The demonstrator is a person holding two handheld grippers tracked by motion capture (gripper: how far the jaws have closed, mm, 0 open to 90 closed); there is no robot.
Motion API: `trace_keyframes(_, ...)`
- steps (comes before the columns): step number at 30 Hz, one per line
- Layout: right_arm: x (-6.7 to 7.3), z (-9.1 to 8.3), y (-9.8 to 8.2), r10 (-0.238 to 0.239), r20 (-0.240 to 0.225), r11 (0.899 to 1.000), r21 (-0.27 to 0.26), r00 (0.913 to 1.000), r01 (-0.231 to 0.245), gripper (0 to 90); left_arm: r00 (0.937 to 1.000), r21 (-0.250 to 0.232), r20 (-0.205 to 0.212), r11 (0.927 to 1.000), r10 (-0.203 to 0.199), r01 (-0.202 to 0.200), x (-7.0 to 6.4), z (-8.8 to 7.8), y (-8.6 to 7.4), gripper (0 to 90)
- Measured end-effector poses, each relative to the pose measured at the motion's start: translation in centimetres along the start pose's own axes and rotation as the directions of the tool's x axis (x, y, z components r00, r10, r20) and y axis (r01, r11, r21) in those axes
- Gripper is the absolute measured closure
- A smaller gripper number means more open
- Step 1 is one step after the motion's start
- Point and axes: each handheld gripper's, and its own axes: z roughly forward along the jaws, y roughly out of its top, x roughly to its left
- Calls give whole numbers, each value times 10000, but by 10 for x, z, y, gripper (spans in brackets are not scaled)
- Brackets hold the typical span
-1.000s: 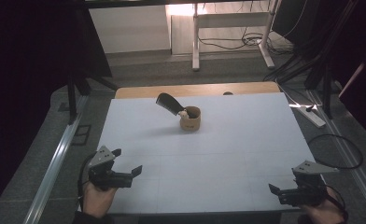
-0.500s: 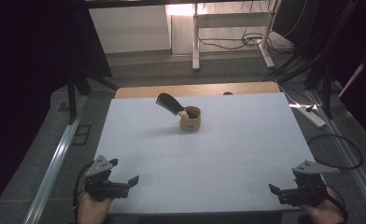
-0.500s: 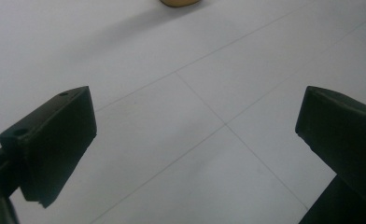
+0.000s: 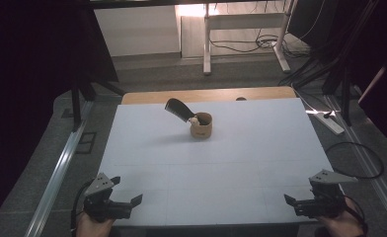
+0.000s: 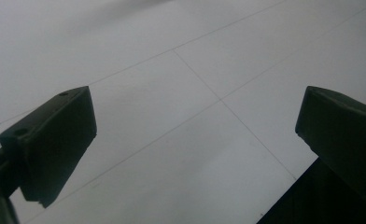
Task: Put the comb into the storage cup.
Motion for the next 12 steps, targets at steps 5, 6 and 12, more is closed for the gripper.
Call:
trace_keyframes(5, 0, 1, 0, 27, 10, 10000, 52, 10000, -27, 0, 10000, 24, -69, 10000, -26, 26, -1, -3, -3, 0)
trace_keyframes(6, 0, 0, 0, 20, 15, 10000, 77, 10000, -21, 0, 10000, 32, -90, 10000, -33, 34, -2, -3, -3, 0)
trace_keyframes(12, 0, 1, 0, -23, 38, 10000, 88, 10000, 23, 0, 10000, 213, -83, 9998, 39, -37, -3, 0, -2, 0)
